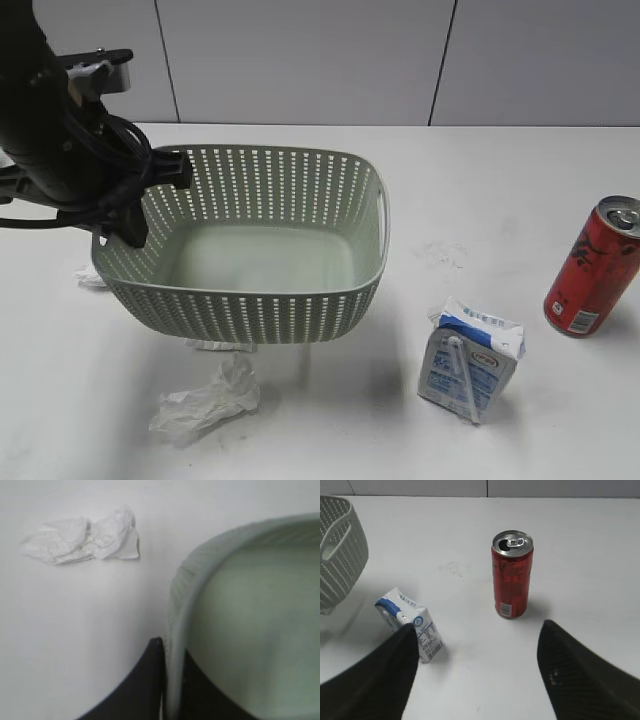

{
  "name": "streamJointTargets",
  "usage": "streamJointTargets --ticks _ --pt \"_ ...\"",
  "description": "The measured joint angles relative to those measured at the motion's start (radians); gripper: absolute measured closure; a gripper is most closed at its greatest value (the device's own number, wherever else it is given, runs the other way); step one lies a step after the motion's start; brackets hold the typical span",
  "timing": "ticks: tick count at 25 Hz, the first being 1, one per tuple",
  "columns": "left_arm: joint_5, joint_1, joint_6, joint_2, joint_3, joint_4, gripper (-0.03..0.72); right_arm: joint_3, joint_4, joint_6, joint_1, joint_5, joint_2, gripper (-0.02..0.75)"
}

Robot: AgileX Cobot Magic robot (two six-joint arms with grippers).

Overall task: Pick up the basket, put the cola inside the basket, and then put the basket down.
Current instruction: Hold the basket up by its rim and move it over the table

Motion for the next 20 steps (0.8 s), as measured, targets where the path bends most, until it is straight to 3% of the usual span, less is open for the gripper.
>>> streamJointTargets --ticks 3,8,20 --pt "-0.004 0.000 0.000 0.000 0.000 0.001 0.685 -0.085 0.000 0.026 0.000 0.042 0.198 0.167" --pt "-0.015 0.000 0.000 0.000 0.000 0.003 0.685 -0.240 -0.007 0.024 0.000 0.046 0.515 0.079" --pt "-0.027 0.000 0.000 0.001 0.000 0.005 0.685 -0.519 -0.078 0.008 0.000 0.033 1.118 0.076"
